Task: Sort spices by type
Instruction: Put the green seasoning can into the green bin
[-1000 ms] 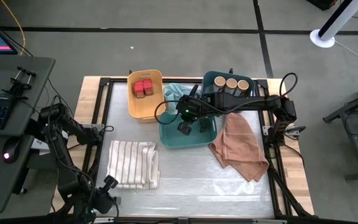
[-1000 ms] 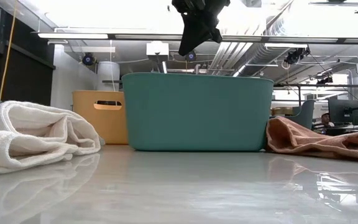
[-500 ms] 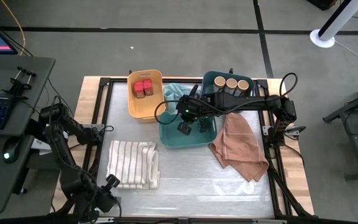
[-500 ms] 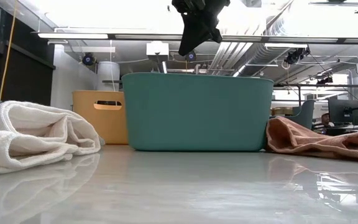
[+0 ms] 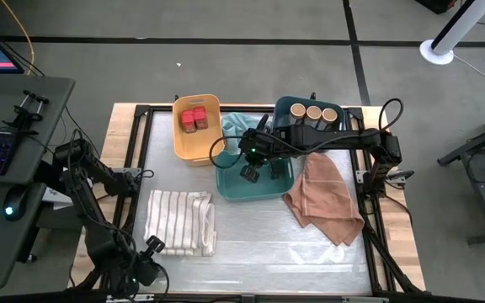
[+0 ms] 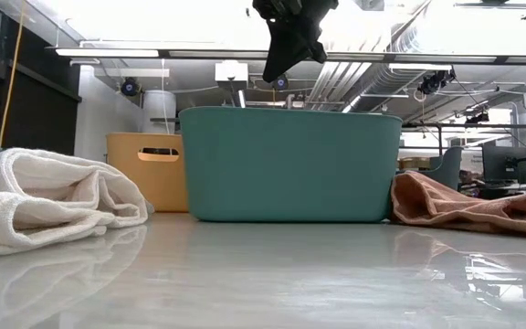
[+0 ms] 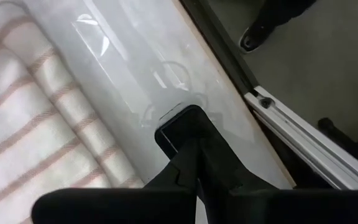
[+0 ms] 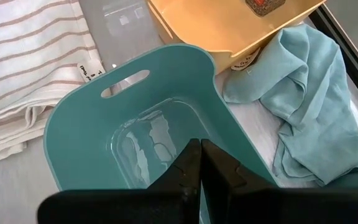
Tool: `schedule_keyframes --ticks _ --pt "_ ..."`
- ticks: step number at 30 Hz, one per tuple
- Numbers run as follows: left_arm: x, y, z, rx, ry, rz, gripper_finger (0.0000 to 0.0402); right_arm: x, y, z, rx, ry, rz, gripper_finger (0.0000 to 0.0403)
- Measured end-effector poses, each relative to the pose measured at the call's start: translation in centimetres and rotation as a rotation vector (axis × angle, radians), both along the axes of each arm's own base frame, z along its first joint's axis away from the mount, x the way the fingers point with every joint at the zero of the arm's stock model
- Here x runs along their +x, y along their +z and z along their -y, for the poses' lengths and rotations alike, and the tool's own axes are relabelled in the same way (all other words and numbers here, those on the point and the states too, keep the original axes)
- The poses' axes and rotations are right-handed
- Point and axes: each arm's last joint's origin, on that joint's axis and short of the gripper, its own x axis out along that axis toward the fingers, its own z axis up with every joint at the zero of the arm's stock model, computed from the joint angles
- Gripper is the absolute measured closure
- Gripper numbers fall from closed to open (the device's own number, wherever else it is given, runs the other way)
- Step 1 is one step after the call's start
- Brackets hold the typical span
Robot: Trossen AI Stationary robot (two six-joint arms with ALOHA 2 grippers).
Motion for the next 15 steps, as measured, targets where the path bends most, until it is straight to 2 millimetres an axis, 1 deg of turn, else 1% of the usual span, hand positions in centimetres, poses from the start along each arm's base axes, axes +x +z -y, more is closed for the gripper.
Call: schedule_keyframes --ticks 4,6,15 --pt "1.3 0.0 -0.9 0.020 0.054 0.013 0.0402 0.0 0.0 0.0 0.000 0.000 0.000 0.0403" --pt "2.0 0.0 -1.3 0.031 0.050 0.022 0.0402 0.0 0.0 0.0 0.000 0.000 0.000 0.0403" --pt "4.8 0.1 -2.6 0.077 -0.146 0.119 0.0402 -0.1 -0.1 0.0 0.017 0.011 -0.007 0.0403"
